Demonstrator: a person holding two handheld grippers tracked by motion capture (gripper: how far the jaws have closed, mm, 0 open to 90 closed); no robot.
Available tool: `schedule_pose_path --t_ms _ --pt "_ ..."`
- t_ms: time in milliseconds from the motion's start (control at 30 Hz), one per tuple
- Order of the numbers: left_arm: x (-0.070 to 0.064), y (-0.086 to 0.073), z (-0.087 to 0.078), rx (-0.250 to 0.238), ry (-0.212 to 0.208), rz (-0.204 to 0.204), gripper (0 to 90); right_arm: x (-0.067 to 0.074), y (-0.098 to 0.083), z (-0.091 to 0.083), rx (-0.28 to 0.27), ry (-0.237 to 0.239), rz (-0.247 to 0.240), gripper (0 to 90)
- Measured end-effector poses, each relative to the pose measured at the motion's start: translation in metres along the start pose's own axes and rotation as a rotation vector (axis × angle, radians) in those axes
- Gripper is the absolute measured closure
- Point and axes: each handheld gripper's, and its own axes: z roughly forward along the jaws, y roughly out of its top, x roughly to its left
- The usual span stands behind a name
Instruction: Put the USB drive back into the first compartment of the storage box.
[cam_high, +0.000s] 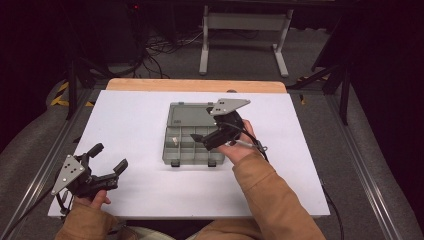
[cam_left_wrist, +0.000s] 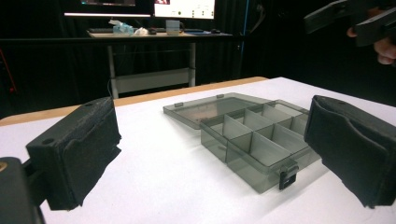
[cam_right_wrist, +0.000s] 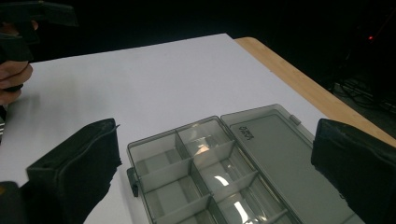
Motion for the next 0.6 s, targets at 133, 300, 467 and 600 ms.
schedule_pose_path --t_ms 133,300,467,600 --pt "0.0 0.0 0.0 0.0 0.001 0.003 3.9 -0.001 -0.011 -0.021 -0.047 -0.03 0.002 1.7" --pt "-0.001 0.0 0.001 0.004 -0.002 0.001 4.0 -0.003 -0.027 -0.045 -0.088 -0.057 0.021 1.8" --pt "-0.001 -0.001 0.001 0.004 -0.002 0.0 3.9 -0.005 -0.045 -0.065 -0.13 -0.09 0.04 1.9" --pt "-0.001 -0.001 0.001 0.003 -0.003 -0.001 3.9 -0.005 -0.061 -0.078 -0.152 -0.112 0.058 1.9"
